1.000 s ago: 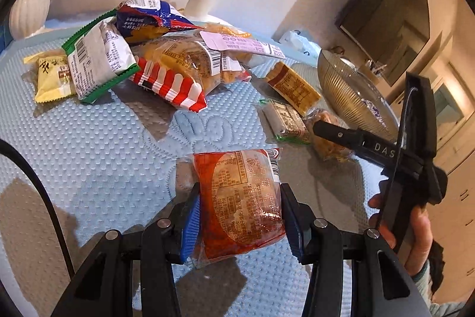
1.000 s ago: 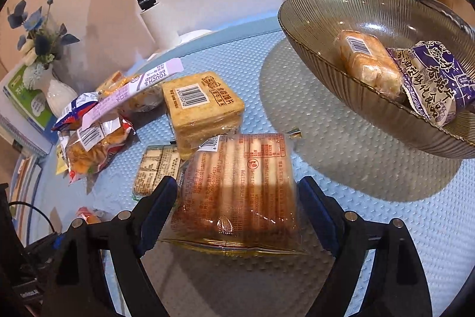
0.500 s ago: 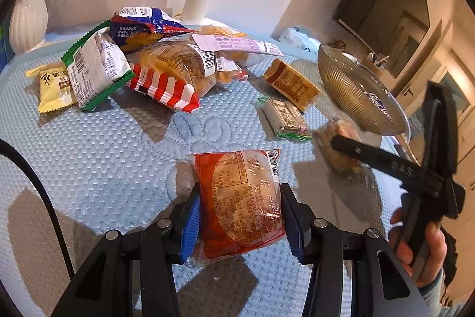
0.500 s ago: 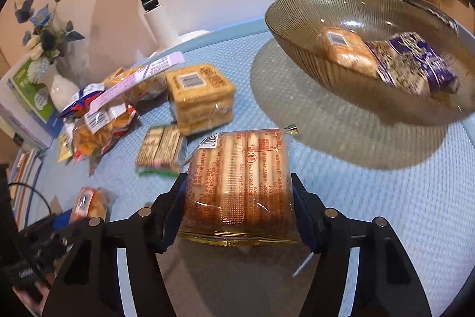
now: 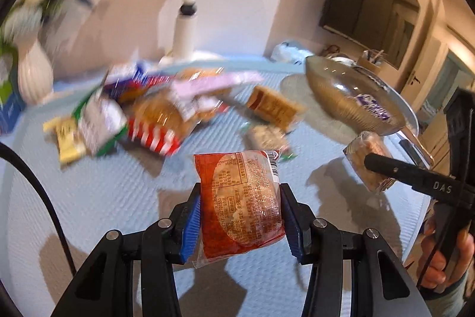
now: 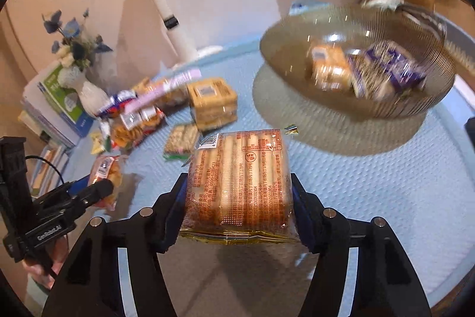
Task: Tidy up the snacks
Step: 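Lower both held packs into the glass bowl and open both grippers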
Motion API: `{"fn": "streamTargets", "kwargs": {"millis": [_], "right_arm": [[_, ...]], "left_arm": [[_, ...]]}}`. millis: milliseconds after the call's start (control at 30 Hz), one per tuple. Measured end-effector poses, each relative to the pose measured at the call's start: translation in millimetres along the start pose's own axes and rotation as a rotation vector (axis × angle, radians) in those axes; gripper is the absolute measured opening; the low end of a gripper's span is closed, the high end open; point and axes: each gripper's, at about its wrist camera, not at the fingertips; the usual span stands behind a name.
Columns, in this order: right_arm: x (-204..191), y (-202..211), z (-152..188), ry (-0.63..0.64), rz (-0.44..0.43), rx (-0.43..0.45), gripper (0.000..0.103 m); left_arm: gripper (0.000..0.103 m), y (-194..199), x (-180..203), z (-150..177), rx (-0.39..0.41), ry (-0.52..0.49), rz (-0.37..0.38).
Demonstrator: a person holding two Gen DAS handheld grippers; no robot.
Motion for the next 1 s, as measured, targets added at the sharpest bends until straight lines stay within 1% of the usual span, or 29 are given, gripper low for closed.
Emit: {"fn": "streamTargets", "kwargs": {"millis": [100, 167, 267, 300, 400, 467, 600, 733, 800, 867, 967, 1000], "right_arm": [[2.5, 22.0, -9.2, 0.005, -0.005, 0.052, 0.062], [7.2, 40.0, -18.1, 0.018, 0.017, 0.099, 0.062], [22.7, 61.6, -33.7, 0.005, 0.062, 0.164, 0.062], [29.9, 67.7, -39.0, -0.014, 0.073, 0.181, 0.062], [66.9, 80.6, -58.1, -0.148, 0.078, 0.205, 0.062], [89.5, 82.9, -68.5, -0.213, 0.089, 0.218, 0.062], [121.5, 80.0, -88.3, -0.282, 0.149, 0.245, 0.062], [138.4, 62.4, -106.2, -0.317, 0.178, 0.224, 0.062], [144.7, 54.4, -113.8, -0.323, 0.219, 0.213, 0.062], [150.9, 44.1, -122.0, -0.326, 0.282, 0.201, 0.062], [162.1, 29.3, -133.3, -0.340, 0.290, 0.193, 0.063], [165.6, 25.2, -136.0, -0.350, 0.285, 0.197, 0.064]], "left_arm": [[0.047, 6.5, 26.1, -17.1, 0.034, -0.071, 0.011], [0.047, 7.7, 42.1, -30.1, 0.053, -0.103, 0.022], [0.047, 6.0, 62.9, -52.4, 0.074, -0.130, 0.061], [0.047, 4.8, 69.5, -59.4, 0.083, -0.139, 0.067], [0.047, -4.9, 93.3, -81.2, 0.115, -0.180, 0.074], [0.047, -18.7, 109.4, -97.4, 0.112, -0.189, 0.097], [0.047, -53.3, 137.3, -122.5, 0.063, -0.186, 0.138], [0.047, -85.8, 155.9, -140.5, 0.024, -0.186, 0.171], [0.047, -101.3, 162.3, -146.6, 0.008, -0.179, 0.184], [0.047, -115.4, 167.2, -151.0, -0.006, -0.171, 0.189], [0.047, -134.0, 174.2, -159.7, -0.020, -0.163, 0.186], [0.047, -138.9, 176.2, -162.4, -0.023, -0.160, 0.180]]}}
Point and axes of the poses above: each gripper's, at about its wrist camera, not at the fingertips, and y roughly against the way its jaws point, x to its right, z to its underside, and after that the axes turned 3 degrees about y, right-handed
